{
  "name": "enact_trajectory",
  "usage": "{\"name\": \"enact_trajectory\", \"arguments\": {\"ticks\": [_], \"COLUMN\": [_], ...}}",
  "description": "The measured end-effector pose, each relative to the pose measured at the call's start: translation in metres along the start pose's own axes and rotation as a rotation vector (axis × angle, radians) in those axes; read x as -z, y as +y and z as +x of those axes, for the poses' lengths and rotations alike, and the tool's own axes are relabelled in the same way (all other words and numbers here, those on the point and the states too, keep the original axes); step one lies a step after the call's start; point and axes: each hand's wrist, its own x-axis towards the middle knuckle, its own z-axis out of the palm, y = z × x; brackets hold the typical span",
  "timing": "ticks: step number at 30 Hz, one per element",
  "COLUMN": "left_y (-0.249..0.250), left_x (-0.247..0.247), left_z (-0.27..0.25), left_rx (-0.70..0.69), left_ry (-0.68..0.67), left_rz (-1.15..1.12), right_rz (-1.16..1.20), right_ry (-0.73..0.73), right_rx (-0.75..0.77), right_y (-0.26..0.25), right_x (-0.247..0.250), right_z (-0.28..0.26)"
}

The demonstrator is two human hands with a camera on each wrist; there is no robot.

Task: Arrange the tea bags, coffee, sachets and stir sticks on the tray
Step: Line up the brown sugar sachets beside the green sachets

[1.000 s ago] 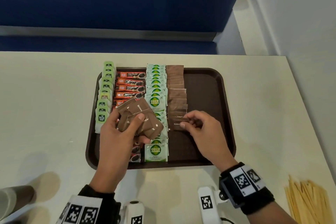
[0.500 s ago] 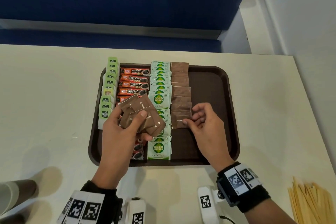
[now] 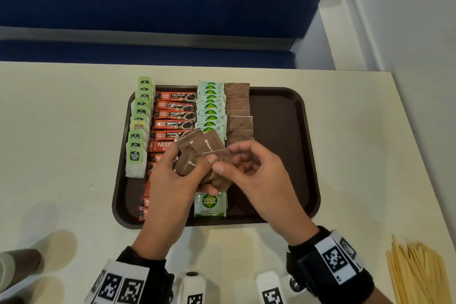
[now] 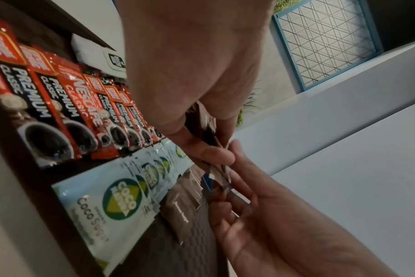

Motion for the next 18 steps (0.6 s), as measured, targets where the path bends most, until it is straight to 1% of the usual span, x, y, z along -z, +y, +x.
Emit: {"name": "enact_trajectory", "arguments": {"ticks": [5, 11, 15, 18], "left_y": [0.001, 0.0, 0.003, 0.003], "left_x": [-0.005, -0.005, -0.008, -0.008], "left_z": [-0.001, -0.005, -0.005, -0.002], "left_rx": [0.018, 0.037, 0.012, 0.002], "left_ry": [-0.051, -0.154, -0.146, -0.133], "left_rz": [-0.006, 0.012, 0.063, 0.101], "right_rz": [0.076, 0.117, 0.102, 0.044], "right_ry": [-0.053, -0.02, -0.015, -0.024], "right_rx": [-0.082, -0.121, -0.119, -0.092], "right_y": [-0.006, -0.007, -0.006, -0.007], "right_x": [0.007, 0.018, 0.022, 0.026], "right_z": [-0.003, -0.01, -0.012, -0.012]}}
